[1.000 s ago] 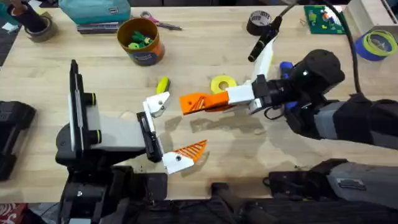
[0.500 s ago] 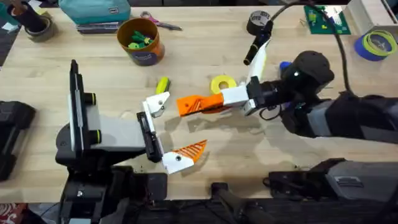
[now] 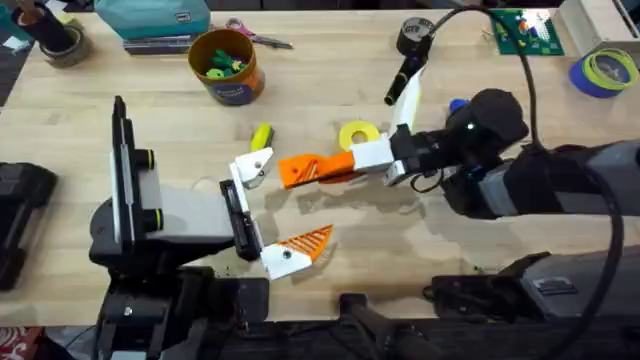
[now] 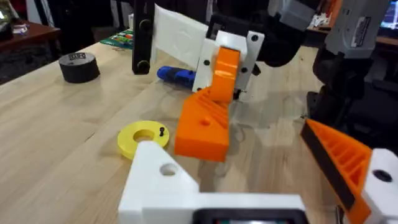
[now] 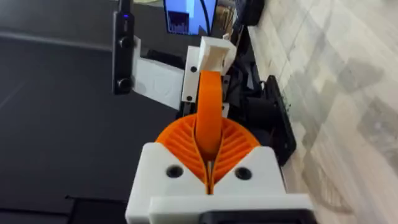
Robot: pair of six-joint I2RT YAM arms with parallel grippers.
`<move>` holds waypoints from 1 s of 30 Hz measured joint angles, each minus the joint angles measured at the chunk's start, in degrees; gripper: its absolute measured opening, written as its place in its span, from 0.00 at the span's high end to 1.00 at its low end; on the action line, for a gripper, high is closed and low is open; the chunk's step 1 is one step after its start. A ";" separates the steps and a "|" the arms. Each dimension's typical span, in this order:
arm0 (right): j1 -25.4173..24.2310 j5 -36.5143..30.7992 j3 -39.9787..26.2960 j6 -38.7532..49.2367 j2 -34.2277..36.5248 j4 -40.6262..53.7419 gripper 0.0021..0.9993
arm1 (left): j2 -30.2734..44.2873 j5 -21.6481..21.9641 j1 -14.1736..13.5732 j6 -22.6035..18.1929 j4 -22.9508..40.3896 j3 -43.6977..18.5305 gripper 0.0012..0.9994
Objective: Pick up the gripper from the table and insert it into the empty holder that is missing its gripper. Then pick up a screw, insert it into the mounting hole, and use the screwdriver to tighten it. Finally, clean up the table by picking up the vegetable and placing it into the bucket.
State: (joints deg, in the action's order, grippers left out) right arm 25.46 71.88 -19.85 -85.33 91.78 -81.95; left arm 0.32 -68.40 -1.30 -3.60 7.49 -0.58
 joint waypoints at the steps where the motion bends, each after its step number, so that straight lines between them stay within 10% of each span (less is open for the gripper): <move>1: 0.30 -0.02 -0.12 -0.30 0.28 -0.07 0.99 | -0.02 0.02 0.00 0.00 0.00 0.00 0.01; 30: 3.16 -5.89 0.98 -1.46 1.34 -4.81 0.99 | -0.02 0.02 0.00 0.00 0.00 0.00 0.01</move>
State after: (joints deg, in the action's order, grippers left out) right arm 28.62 65.99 -18.87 -86.78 93.12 -86.76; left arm 0.30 -68.38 -1.30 -3.60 7.49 -0.58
